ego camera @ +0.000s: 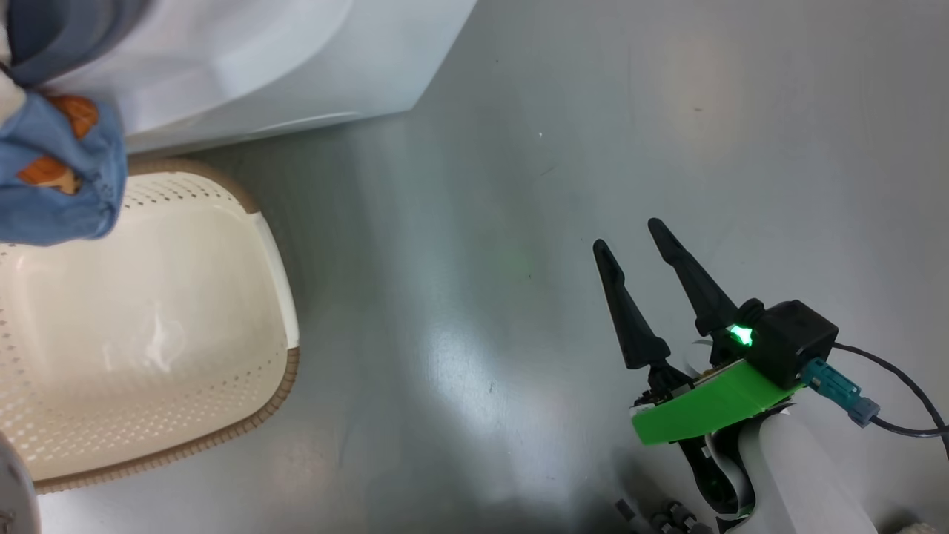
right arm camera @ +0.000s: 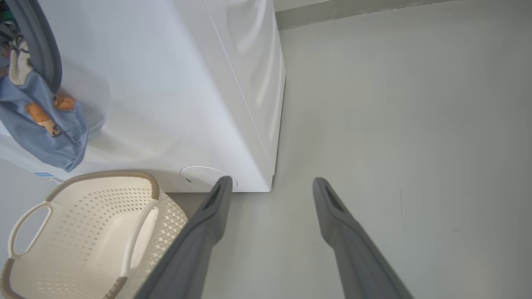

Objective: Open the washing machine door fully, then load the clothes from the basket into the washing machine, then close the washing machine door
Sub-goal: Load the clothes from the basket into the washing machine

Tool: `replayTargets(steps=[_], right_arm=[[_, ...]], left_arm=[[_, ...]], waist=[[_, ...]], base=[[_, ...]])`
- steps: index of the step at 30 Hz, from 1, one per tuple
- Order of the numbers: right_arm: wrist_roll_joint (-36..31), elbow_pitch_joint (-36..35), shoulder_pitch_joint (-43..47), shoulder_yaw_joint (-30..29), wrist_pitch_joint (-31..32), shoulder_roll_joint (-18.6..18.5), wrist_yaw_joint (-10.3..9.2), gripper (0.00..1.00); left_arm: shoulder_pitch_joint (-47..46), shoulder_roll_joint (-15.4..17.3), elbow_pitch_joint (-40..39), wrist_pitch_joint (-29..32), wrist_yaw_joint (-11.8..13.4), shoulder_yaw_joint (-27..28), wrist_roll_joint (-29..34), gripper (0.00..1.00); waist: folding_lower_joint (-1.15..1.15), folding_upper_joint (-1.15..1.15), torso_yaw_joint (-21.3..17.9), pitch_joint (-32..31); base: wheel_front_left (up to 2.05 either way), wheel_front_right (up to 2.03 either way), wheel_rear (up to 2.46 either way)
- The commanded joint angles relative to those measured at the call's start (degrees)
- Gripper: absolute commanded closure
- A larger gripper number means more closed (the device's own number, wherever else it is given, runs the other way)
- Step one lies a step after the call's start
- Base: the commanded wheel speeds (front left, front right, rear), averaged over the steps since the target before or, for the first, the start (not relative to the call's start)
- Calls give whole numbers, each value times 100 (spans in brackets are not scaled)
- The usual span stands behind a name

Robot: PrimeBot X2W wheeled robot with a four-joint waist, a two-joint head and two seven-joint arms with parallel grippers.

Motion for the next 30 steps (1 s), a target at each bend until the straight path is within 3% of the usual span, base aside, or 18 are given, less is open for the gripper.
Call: replayTargets(steps=[1,16,30], right_arm=[[-29,-75,70,125,-68,50,35,0],[-33,17,129,62,-68,31,35,0],[-60,-2,244,-30,-68,-1,35,0]], left_arm=[[70,228,-36,-29,-4,49,-15,0],[464,93,221,-29,-20,101,-116,0],[1556,-114,-609,-29,22,214,-152,0]], waist=[[0,0,55,-93],[0,0,187,-508],[0,0,428,-787]], base=[[0,0,0],[0,0,0],[0,0,0]])
